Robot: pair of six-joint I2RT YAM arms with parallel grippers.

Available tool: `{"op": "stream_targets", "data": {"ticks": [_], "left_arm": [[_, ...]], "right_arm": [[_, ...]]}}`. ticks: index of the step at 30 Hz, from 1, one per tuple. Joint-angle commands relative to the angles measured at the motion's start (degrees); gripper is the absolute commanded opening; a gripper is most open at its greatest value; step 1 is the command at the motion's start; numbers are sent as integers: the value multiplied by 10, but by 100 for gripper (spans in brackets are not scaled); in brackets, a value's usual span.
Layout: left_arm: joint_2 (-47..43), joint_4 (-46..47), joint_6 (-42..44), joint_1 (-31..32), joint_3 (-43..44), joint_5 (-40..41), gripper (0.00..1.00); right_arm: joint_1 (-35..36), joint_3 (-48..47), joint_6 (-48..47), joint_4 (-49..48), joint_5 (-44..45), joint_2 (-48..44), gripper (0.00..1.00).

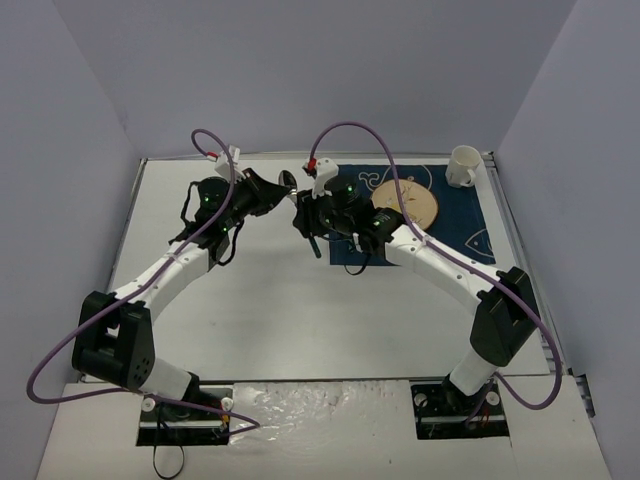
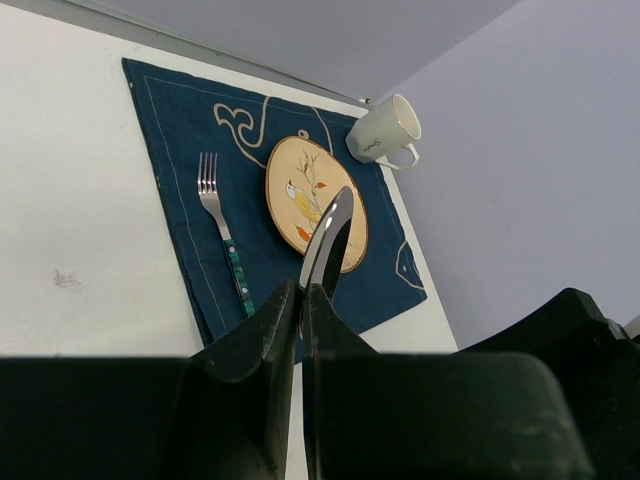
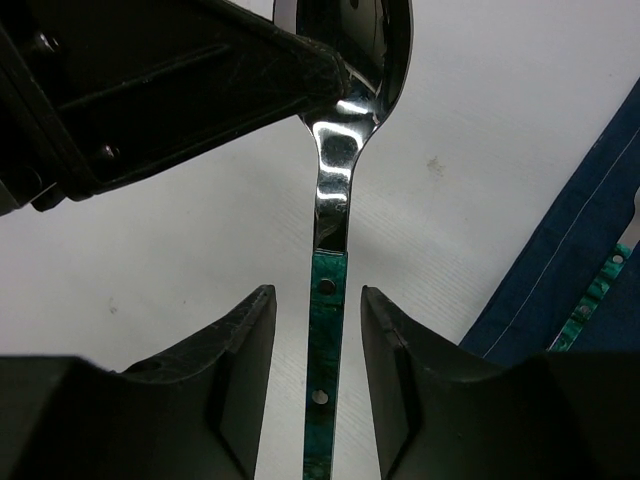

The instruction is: Set the dinner table for one person

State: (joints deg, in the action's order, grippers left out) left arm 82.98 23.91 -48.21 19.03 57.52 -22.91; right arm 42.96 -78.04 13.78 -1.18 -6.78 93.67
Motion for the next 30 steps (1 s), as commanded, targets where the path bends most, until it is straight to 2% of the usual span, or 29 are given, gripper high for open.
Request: {"op": "stream_targets", "data": {"ticks": [1,9,12,13,14,18,20,21,26,30], "left_arm": [[-7,63,-4,7,22,-9,0],[-5,46,8,13,24,-11,0],[-2,-2,30,14,40,-9,3],[1,-15,35,14,45,-6,11],[2,-38,38,15,52,-6,29],[-4,-94,66,14,65,20,74],[-11,-126,84,12,71,37,86],[-18,-142,98,11,76,50,95],[-61,-251,156,-1,74,121,97],[-105,-317,200,-28,31,170,97]], "right_arm": [[7,-24,-7,-24,20,0,32],[11,-13,-18,-24,46,-13,0],[10,-2,-28,-23,59,-21,0],[9,3,-30,-22,62,-23,0],[8,6,-31,-22,66,-27,0],[-1,28,-33,-21,76,-36,0],[-4,43,-35,-22,90,-40,0],[-6,51,-39,-22,98,-42,0],[-61,99,-45,-22,99,-64,0],[-140,136,-79,-21,97,-85,0]]}}
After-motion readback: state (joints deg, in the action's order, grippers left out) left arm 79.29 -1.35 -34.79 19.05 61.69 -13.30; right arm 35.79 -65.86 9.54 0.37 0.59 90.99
